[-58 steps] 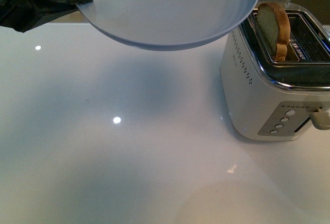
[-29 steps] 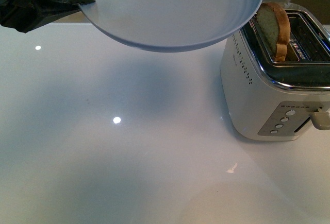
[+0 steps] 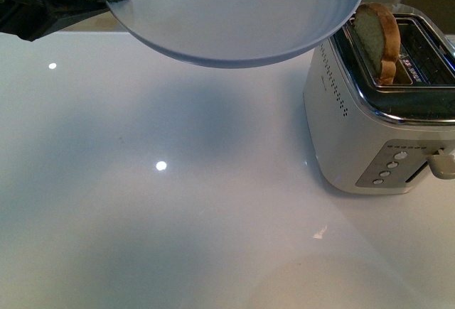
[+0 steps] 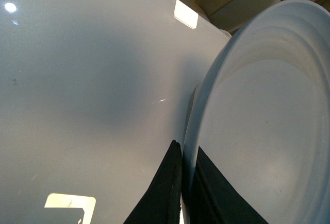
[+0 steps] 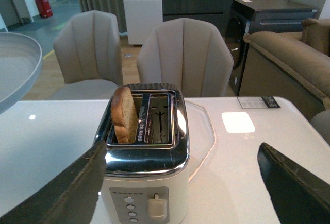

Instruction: Left arm holds plate, right arm toasts bread

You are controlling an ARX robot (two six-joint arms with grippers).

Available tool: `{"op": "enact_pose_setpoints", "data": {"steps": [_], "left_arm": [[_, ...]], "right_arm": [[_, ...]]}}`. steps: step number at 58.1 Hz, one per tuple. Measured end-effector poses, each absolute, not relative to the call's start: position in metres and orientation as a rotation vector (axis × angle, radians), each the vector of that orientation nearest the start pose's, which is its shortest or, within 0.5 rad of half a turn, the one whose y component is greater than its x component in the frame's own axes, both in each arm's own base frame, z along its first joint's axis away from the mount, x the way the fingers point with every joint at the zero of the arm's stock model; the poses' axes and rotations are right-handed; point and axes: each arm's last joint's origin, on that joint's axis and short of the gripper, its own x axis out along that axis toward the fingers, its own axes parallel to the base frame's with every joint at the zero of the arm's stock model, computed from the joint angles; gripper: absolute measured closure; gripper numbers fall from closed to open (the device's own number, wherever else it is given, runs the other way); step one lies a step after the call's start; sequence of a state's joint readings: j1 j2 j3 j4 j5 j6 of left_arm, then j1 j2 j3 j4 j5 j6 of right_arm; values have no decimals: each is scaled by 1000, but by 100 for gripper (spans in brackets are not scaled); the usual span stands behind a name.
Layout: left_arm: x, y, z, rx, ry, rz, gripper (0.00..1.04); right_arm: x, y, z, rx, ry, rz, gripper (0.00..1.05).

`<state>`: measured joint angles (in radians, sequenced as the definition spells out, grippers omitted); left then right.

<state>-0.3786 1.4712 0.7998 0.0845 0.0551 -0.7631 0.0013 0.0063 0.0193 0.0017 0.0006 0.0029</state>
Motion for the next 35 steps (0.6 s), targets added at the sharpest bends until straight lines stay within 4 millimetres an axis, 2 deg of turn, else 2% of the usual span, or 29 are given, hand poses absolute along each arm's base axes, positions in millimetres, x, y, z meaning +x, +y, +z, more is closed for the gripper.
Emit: {"op": "enact_pose_setpoints", "data": {"steps": [2, 22, 35], "left_arm": [[281, -114, 207, -634, 711, -177, 102], [281, -111, 209, -628, 710, -193, 102], [290, -83, 208, -637, 695, -182, 102]], "right_arm": [[97, 0, 170, 3, -15, 1, 7], [97, 0, 170, 3, -15, 0, 9], [97, 0, 170, 3, -15, 1, 9]]}}
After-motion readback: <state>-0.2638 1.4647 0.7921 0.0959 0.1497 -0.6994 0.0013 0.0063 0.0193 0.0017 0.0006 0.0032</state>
